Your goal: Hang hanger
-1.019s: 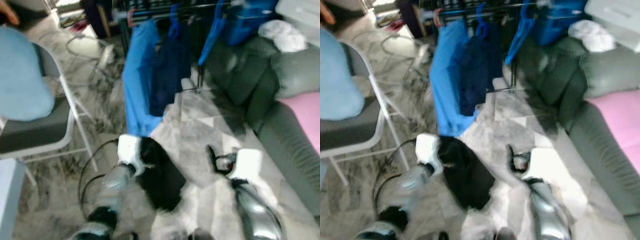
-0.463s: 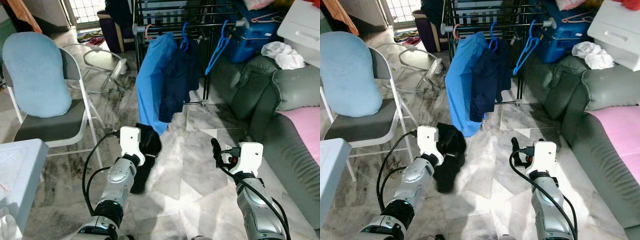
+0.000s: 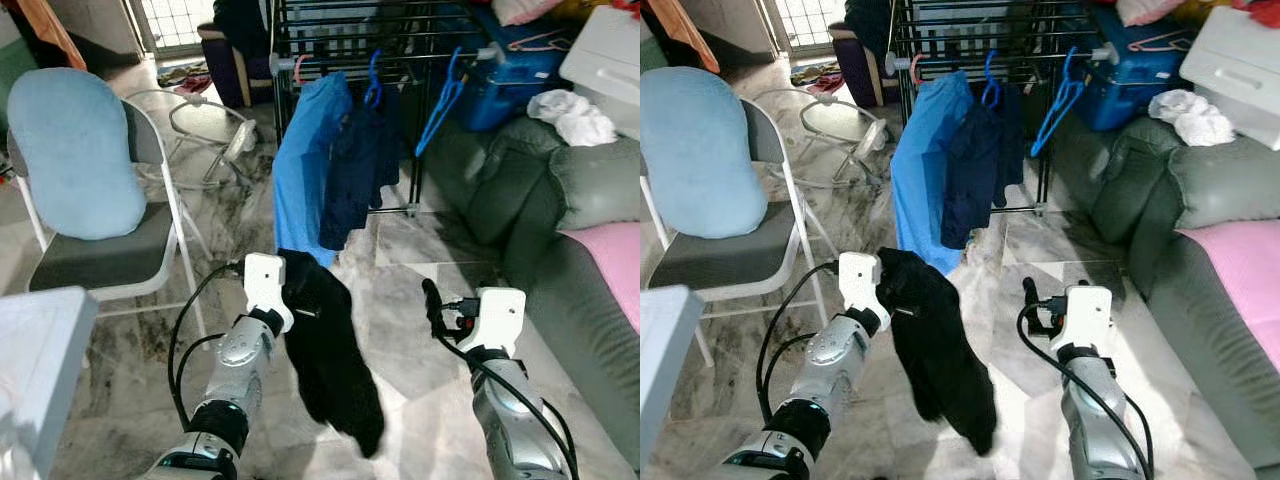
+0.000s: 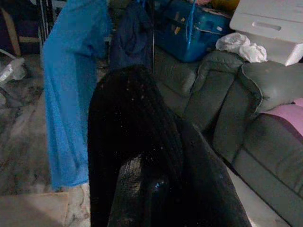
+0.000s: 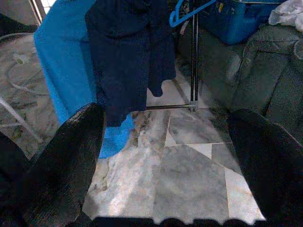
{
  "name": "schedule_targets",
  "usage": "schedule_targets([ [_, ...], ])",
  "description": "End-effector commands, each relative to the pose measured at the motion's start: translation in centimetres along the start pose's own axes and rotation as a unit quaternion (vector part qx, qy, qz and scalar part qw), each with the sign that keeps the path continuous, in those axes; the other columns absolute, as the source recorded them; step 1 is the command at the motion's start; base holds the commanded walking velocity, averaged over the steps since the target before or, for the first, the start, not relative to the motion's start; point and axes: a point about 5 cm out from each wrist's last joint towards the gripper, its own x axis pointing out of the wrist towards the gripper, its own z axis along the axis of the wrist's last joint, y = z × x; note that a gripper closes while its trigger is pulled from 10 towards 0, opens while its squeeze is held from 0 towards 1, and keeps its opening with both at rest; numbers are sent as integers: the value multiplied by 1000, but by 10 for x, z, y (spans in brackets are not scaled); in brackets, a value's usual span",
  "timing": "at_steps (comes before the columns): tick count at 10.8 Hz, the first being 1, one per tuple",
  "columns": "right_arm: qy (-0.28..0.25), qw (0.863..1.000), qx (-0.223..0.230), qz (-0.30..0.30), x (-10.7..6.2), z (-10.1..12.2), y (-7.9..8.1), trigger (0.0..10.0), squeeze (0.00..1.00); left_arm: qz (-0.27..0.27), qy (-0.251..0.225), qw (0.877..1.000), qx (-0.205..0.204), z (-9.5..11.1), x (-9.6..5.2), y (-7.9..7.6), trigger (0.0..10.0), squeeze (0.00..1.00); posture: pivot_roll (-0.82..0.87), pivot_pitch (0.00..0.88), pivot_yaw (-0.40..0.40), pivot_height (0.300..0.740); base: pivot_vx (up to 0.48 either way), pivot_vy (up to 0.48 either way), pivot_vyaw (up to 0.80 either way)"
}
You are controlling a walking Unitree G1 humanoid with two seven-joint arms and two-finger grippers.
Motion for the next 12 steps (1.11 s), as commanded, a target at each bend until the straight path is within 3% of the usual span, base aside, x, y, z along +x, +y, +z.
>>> schedule_targets([
  [1,-15,1000,-4,0,1,7,0,10000,0,-5,-22,1000,10,13,6,0,10000,0,-260,106,69,740,341,0,0],
  [6,-31,999,-17,-7,0,17,-5,10000,0,-15,-45,999,9,23,10,-5,10000,0,-263,125,62,740,427,0,0],
  [8,-35,999,-24,-15,6,20,-6,10000,0,-38,-40,998,-4,21,14,-15,10000,0,-261,105,68,740,480,0,-800],
  [11,-33,999,-29,-8,3,19,-6,10000,0,-36,-39,999,-8,20,12,-14,10000,0,-262,110,69,740,477,0,0],
  [12,-35,998,-60,10,2,19,-1,10000,0,-31,-41,999,-8,21,12,-13,10000,0,-264,113,68,740,461,0,763],
])
